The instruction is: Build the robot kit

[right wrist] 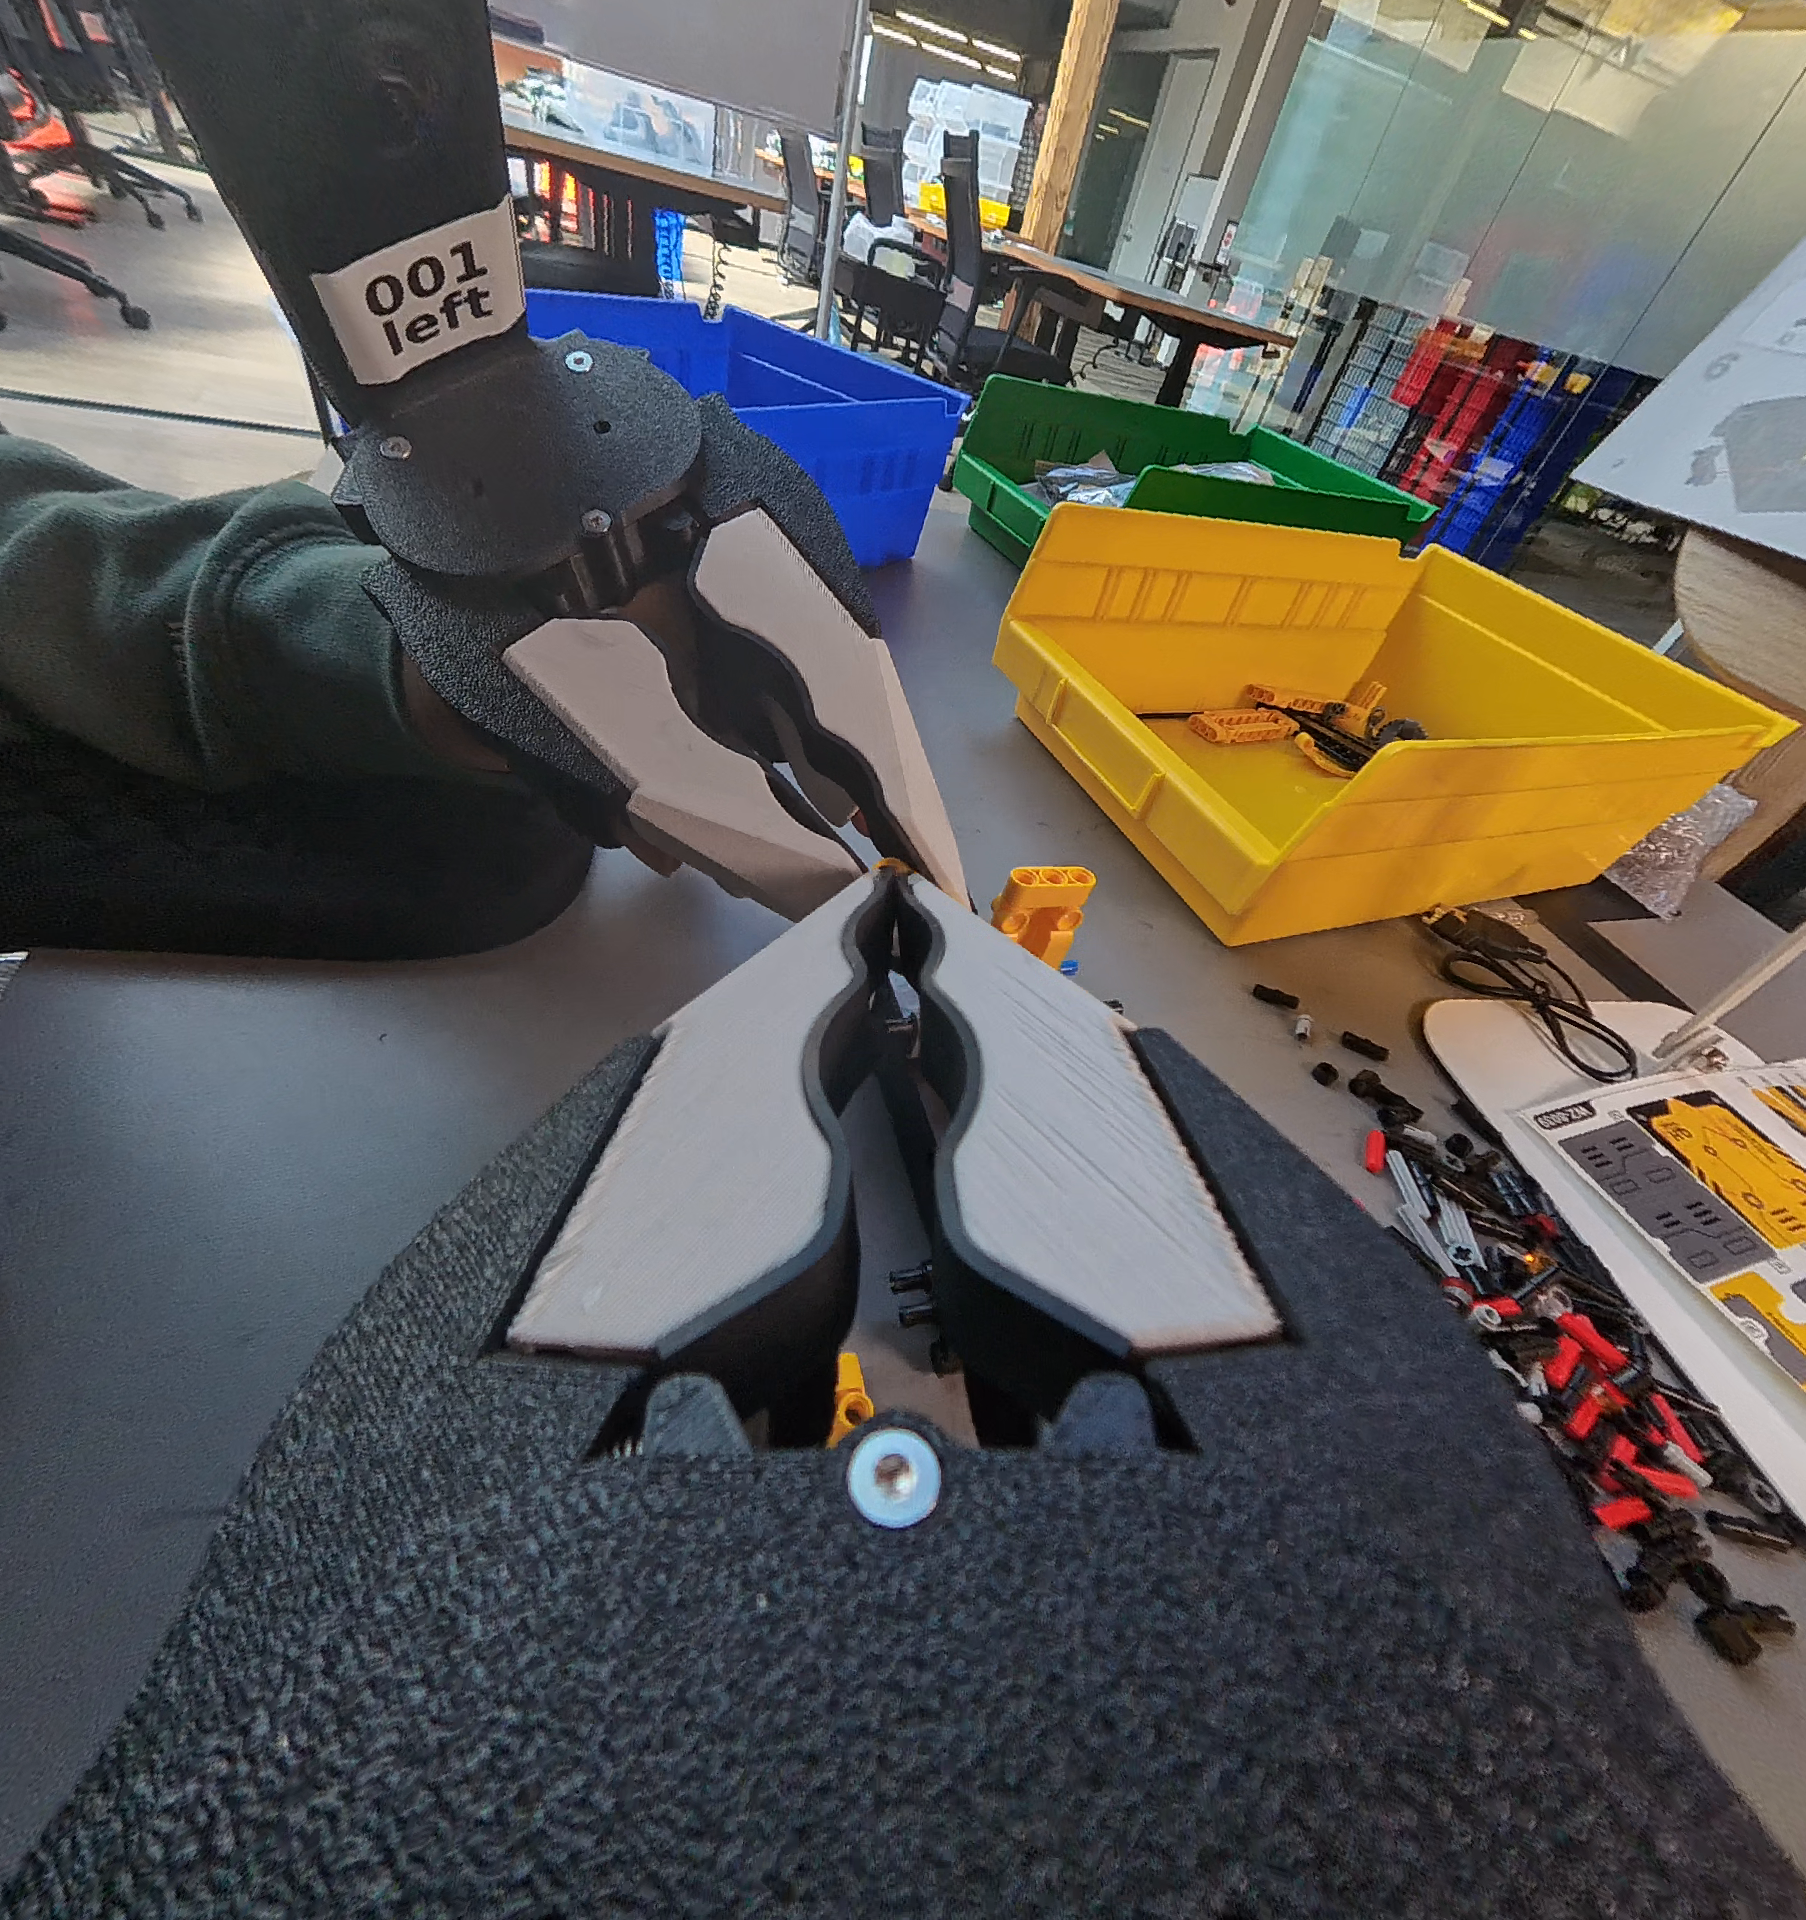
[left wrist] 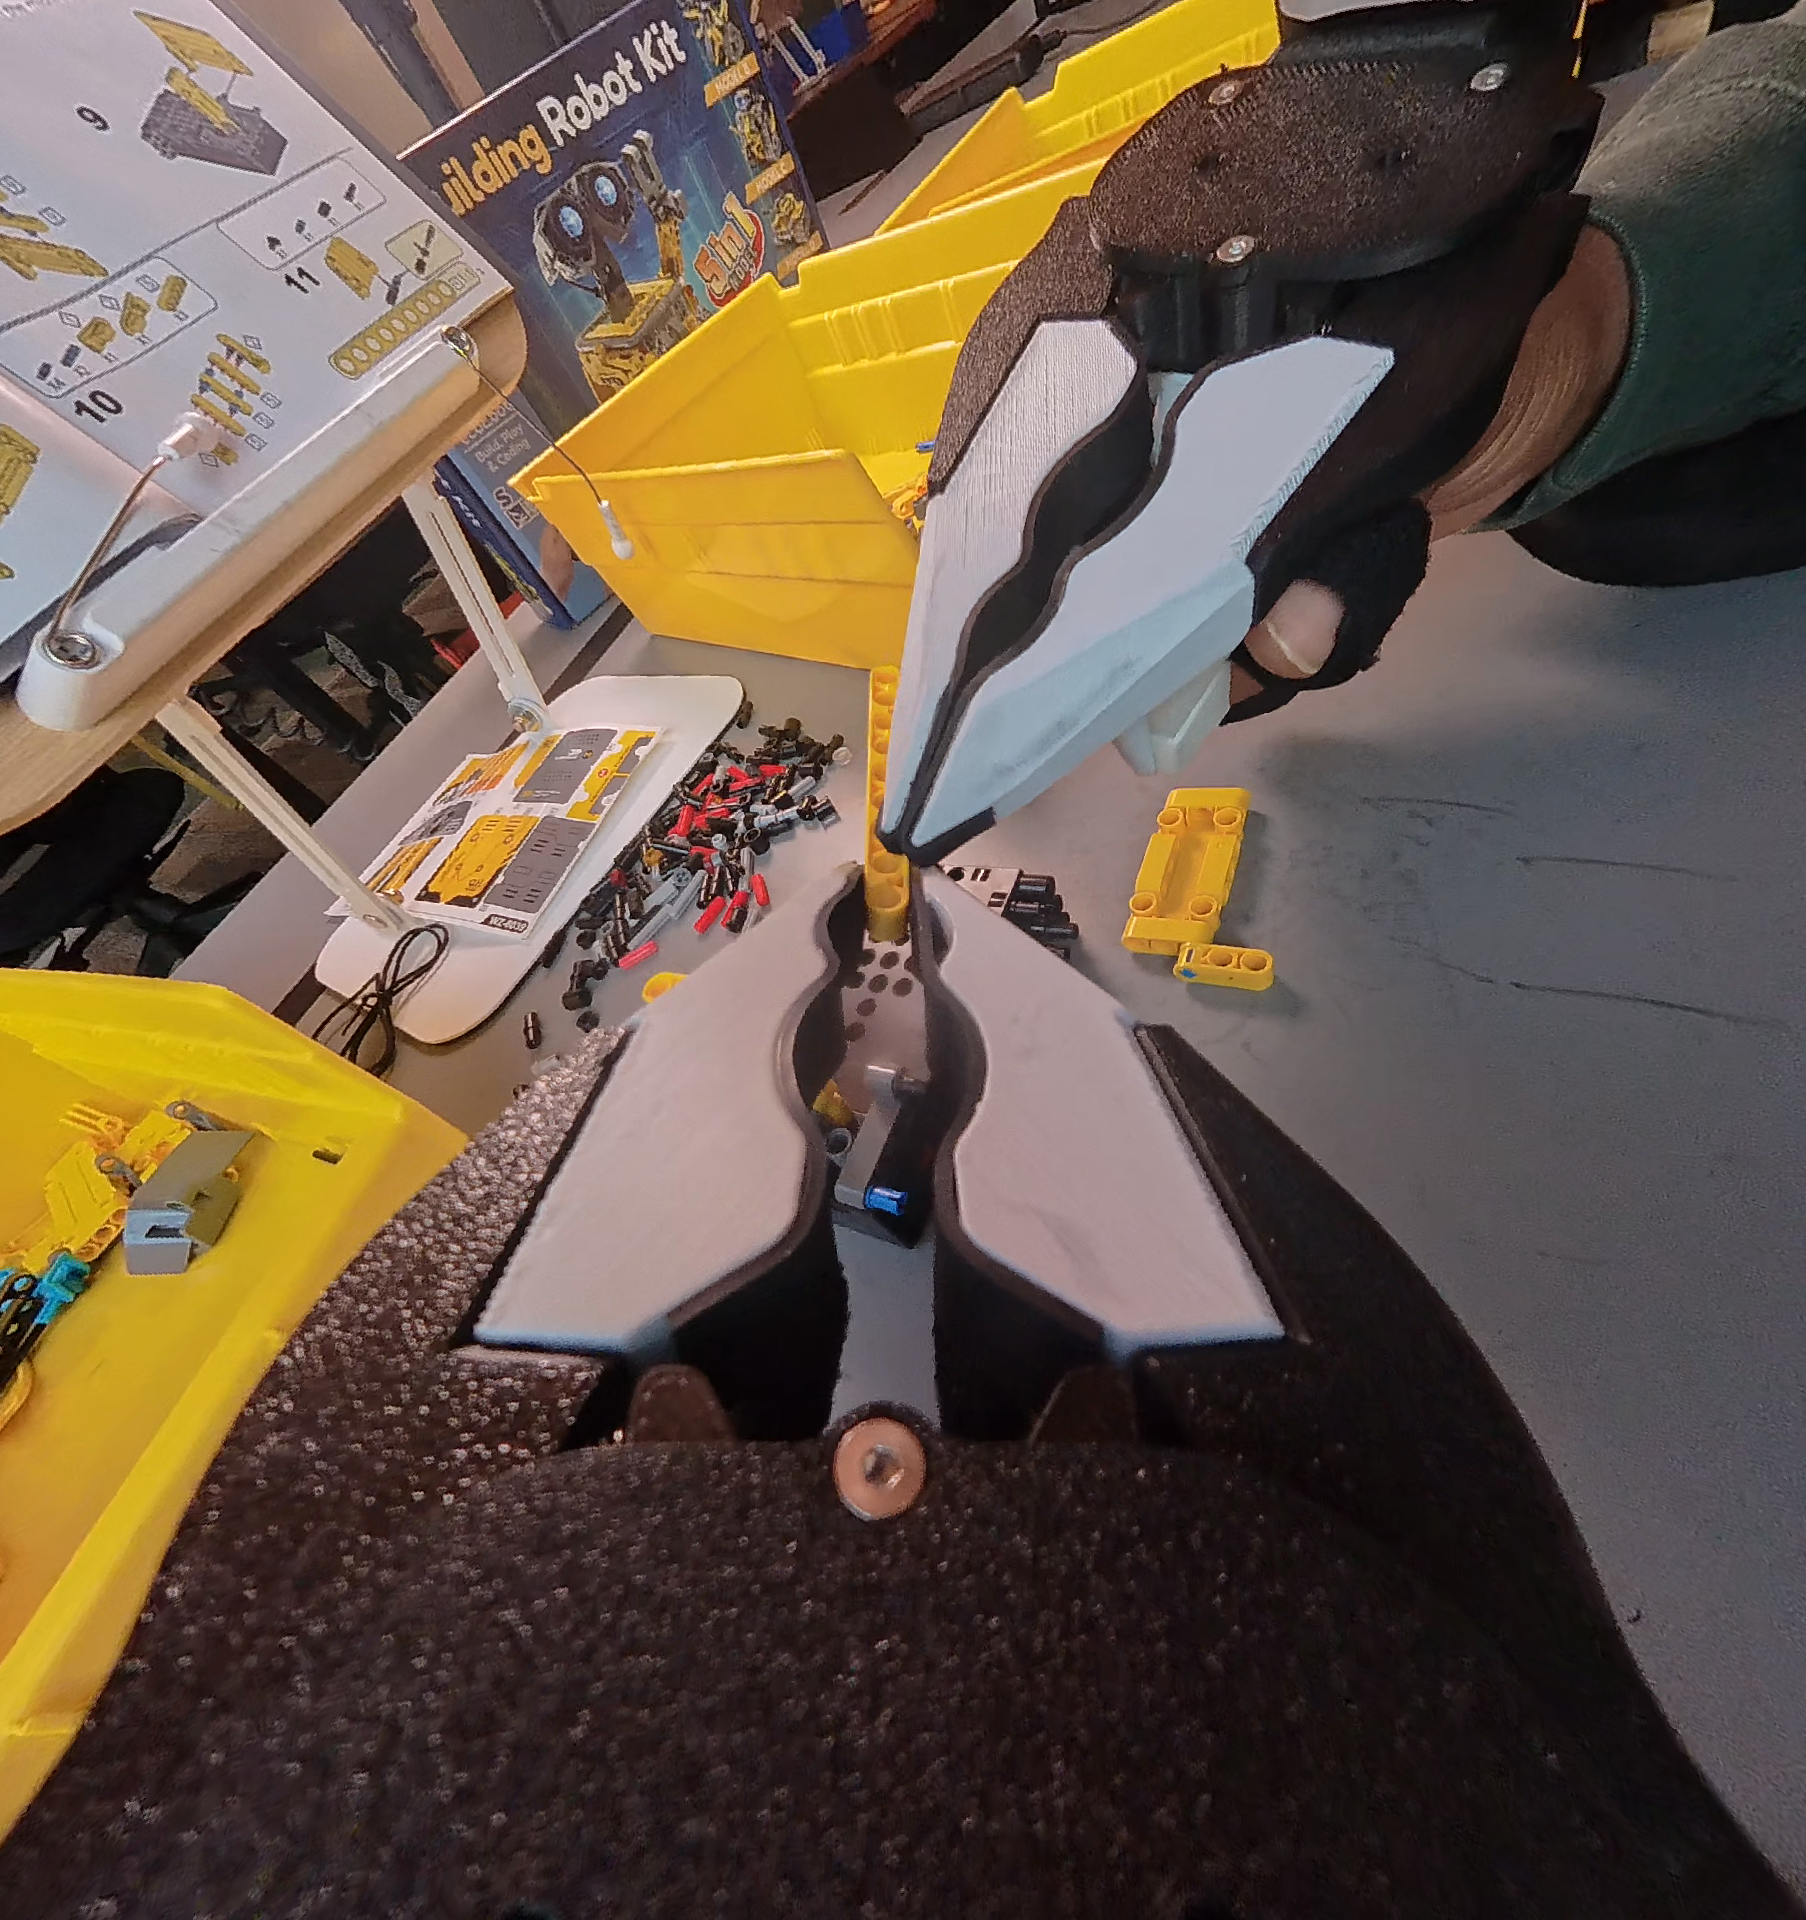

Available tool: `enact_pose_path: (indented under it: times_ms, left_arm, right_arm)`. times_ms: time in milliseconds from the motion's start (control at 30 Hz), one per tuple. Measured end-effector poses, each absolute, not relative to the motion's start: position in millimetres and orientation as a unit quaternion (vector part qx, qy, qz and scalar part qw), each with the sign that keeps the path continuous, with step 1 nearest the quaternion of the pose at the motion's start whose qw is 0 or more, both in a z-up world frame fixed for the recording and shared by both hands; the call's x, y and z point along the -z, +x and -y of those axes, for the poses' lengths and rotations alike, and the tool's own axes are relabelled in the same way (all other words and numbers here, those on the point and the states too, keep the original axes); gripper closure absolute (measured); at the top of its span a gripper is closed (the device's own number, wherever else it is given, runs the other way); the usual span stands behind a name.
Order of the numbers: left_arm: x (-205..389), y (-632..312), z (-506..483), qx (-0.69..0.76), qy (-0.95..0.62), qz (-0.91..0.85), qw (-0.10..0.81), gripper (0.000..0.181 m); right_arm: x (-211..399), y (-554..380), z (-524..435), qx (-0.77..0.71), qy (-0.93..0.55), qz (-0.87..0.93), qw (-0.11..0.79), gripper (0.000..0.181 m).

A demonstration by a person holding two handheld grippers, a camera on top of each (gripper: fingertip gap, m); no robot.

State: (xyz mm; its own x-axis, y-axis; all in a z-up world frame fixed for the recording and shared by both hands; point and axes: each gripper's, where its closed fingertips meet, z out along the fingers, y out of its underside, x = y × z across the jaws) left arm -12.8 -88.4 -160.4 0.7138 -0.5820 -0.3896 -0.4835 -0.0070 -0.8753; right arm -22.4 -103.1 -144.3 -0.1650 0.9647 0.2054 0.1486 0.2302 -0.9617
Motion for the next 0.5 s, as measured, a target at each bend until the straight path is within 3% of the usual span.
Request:
enact_pose_path:
  times_ms: [233,367,500]
  left_arm:
    - [162,-12,89,0.04,-0.709,-0.382,0.592,0.175]
    - [164,-10,93,0.066,-0.709,-0.391,0.583,0.175]
    - [182,0,111,0.124,-0.709,-0.448,0.531,0.174]
  right_arm:
    - [143,-22,106,-0.438,-0.438,0.634,0.463,0.179]
    - [128,-7,95,-0.405,-0.389,0.662,0.496,0.165]
    - [163,13,101,-0.366,-0.378,0.753,0.395,0.144]
